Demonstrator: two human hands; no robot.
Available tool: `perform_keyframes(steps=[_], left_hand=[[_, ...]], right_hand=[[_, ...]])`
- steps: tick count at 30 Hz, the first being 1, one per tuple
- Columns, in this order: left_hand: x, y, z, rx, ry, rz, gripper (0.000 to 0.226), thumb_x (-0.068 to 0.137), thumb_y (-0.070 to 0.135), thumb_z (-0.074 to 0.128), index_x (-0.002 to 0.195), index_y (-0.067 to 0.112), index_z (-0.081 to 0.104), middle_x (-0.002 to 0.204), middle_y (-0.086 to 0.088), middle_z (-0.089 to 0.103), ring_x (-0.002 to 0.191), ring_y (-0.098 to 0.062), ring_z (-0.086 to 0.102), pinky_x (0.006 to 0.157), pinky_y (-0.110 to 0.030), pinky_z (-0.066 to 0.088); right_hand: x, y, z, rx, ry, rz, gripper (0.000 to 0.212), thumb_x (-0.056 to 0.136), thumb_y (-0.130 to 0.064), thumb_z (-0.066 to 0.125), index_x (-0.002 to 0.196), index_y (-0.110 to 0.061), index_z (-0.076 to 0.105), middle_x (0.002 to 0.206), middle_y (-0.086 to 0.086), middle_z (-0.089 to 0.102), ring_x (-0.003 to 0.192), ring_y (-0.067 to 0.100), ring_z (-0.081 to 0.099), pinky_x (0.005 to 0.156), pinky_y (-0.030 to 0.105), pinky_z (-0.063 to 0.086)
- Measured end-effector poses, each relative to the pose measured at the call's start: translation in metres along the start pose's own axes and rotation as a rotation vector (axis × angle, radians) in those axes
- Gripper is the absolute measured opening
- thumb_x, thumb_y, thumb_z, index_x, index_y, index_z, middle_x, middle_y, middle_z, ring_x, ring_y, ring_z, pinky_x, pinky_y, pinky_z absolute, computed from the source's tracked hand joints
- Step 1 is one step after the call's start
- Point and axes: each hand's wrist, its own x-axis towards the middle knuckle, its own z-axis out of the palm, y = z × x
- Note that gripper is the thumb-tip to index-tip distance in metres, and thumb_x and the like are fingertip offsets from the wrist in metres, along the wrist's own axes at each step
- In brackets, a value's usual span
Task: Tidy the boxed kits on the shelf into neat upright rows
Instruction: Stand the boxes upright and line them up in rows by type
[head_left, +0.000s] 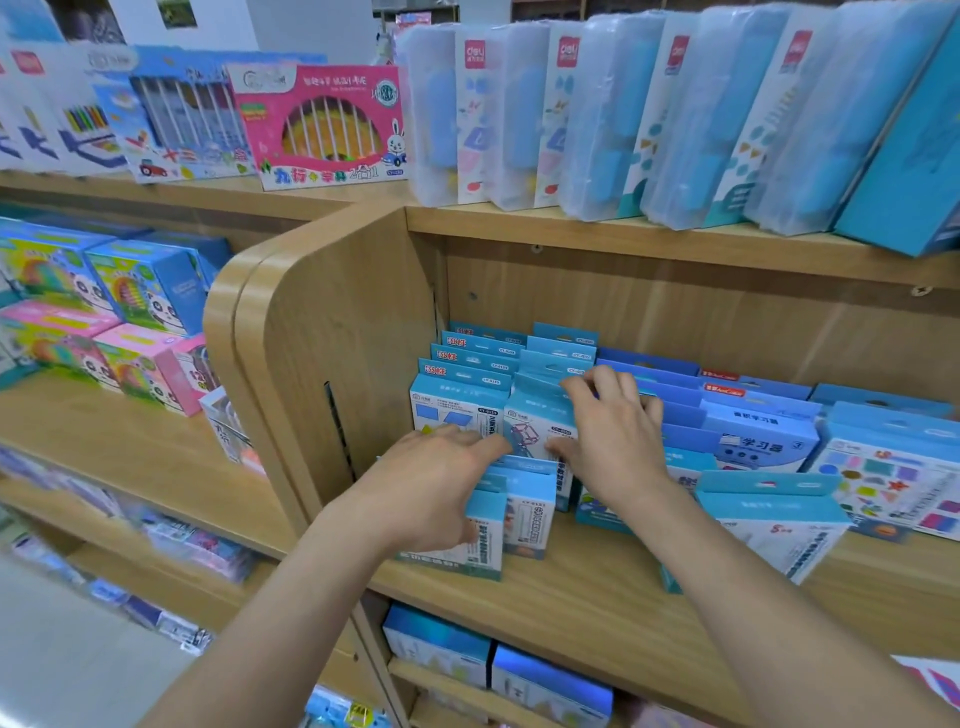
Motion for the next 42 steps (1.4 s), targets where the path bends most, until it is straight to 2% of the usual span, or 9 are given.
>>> perform_keyframes(steps=[8, 13, 18, 23, 28, 31, 33, 38, 42], left_hand=[[0.002, -0.001, -0.002, -0.053, 0.008, 0.021, 0.077, 0.068, 0.033, 0.079, 0.131, 0.036, 0.034, 0.123, 0.011, 0.053, 0.112, -0.014, 0.046, 0.092, -0.037, 0.044], [0.013, 0.0, -0.002, -0.045, 0.002, 0.014, 0.082, 0.067, 0.035, 0.077, 0.136, 0.034, 0.032, 0.122, 0.009, 0.055, 0.113, -0.015, 0.048, 0.093, -0.038, 0.042], [0.025, 0.006, -0.002, -0.057, -0.017, 0.03, 0.083, 0.069, 0.035, 0.076, 0.139, 0.033, 0.03, 0.13, 0.009, 0.051, 0.118, -0.015, 0.045, 0.096, -0.038, 0.041], [0.038, 0.008, -0.001, -0.038, -0.021, 0.031, 0.08, 0.072, 0.035, 0.072, 0.138, 0.032, 0.027, 0.133, 0.009, 0.038, 0.121, -0.015, 0.035, 0.1, -0.037, 0.038], [0.039, 0.008, 0.001, -0.04, -0.002, -0.007, 0.081, 0.071, 0.039, 0.072, 0.137, 0.035, 0.025, 0.136, 0.007, 0.019, 0.125, -0.017, 0.025, 0.1, -0.037, 0.04], [0.039, 0.009, 0.002, -0.029, -0.011, -0.02, 0.08, 0.072, 0.038, 0.071, 0.137, 0.034, 0.024, 0.15, 0.007, 0.008, 0.135, -0.021, 0.022, 0.103, -0.04, 0.038], [0.041, 0.011, 0.001, -0.02, -0.02, -0.028, 0.079, 0.073, 0.036, 0.07, 0.137, 0.033, 0.025, 0.154, 0.006, 0.008, 0.135, -0.022, 0.031, 0.101, -0.038, 0.039], [0.045, 0.01, 0.0, -0.013, -0.04, -0.041, 0.082, 0.072, 0.04, 0.073, 0.139, 0.033, 0.025, 0.155, 0.006, 0.011, 0.13, -0.023, 0.04, 0.097, -0.037, 0.041], [0.045, 0.009, -0.002, -0.026, -0.045, -0.034, 0.085, 0.073, 0.044, 0.073, 0.141, 0.034, 0.022, 0.155, 0.007, 0.01, 0.133, -0.022, 0.034, 0.102, -0.038, 0.037]], right_hand=[[0.004, 0.005, -0.004, 0.042, -0.009, -0.097, 0.061, 0.075, -0.049, 0.072, 0.127, -0.026, 0.049, 0.123, -0.009, 0.054, 0.115, 0.016, 0.044, 0.085, 0.035, 0.018], [0.006, 0.008, -0.003, -0.056, -0.026, -0.007, 0.07, 0.074, -0.056, 0.07, 0.132, -0.03, 0.04, 0.124, -0.003, 0.043, 0.116, 0.02, 0.037, 0.09, 0.039, 0.026], [0.006, 0.024, -0.026, -0.026, -0.185, -0.001, 0.085, 0.072, -0.061, 0.068, 0.142, -0.04, 0.025, 0.122, -0.003, 0.037, 0.118, 0.019, 0.034, 0.086, 0.04, 0.026], [-0.001, 0.05, -0.06, -0.111, -0.416, 0.062, 0.071, 0.07, -0.055, 0.073, 0.13, -0.038, 0.039, 0.124, -0.002, 0.042, 0.122, 0.02, 0.037, 0.093, 0.044, 0.031], [-0.012, 0.059, -0.059, -0.233, -0.509, 0.243, 0.073, 0.074, -0.049, 0.072, 0.132, -0.031, 0.031, 0.129, 0.006, 0.037, 0.114, 0.032, 0.051, 0.092, 0.046, 0.038], [-0.011, 0.057, -0.056, -0.218, -0.512, 0.268, 0.069, 0.077, -0.041, 0.071, 0.133, -0.029, 0.032, 0.123, 0.009, 0.042, 0.107, 0.034, 0.055, 0.075, 0.037, 0.04], [-0.012, 0.054, -0.052, -0.238, -0.487, 0.23, 0.066, 0.078, -0.037, 0.071, 0.133, -0.028, 0.036, 0.119, 0.009, 0.045, 0.105, 0.033, 0.056, 0.07, 0.035, 0.04], [-0.013, 0.05, -0.044, -0.206, -0.421, 0.207, 0.064, 0.077, -0.038, 0.073, 0.129, -0.024, 0.039, 0.113, 0.01, 0.048, 0.1, 0.035, 0.059, 0.072, 0.038, 0.047], [-0.014, 0.05, -0.043, -0.208, -0.423, 0.23, 0.07, 0.079, -0.045, 0.069, 0.134, -0.026, 0.031, 0.119, 0.009, 0.043, 0.1, 0.033, 0.059, 0.07, 0.036, 0.04]])
